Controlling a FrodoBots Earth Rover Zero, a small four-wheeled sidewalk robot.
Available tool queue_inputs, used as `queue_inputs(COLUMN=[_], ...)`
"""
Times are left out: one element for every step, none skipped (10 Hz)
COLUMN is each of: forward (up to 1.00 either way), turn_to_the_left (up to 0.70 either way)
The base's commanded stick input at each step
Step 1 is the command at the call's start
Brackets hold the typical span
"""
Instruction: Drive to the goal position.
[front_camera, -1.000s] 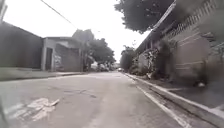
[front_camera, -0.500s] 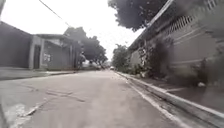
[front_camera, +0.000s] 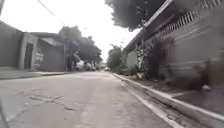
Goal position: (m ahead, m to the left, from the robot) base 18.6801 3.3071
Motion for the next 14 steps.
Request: queue_inputs(forward=[0.7, 0.7, 0.7, 0.7, 0.7, 0.7, 0.7, 0.7, 0.7, 0.7, 0.7, 0.7, 0.7, 0.7], turn_to_the_left=[0.0, 0.0, 0.0, 0.0, 0.0, 0.0, 0.0, 0.0, -0.03, -0.08, -0.24, -0.35, -0.25, -0.08])
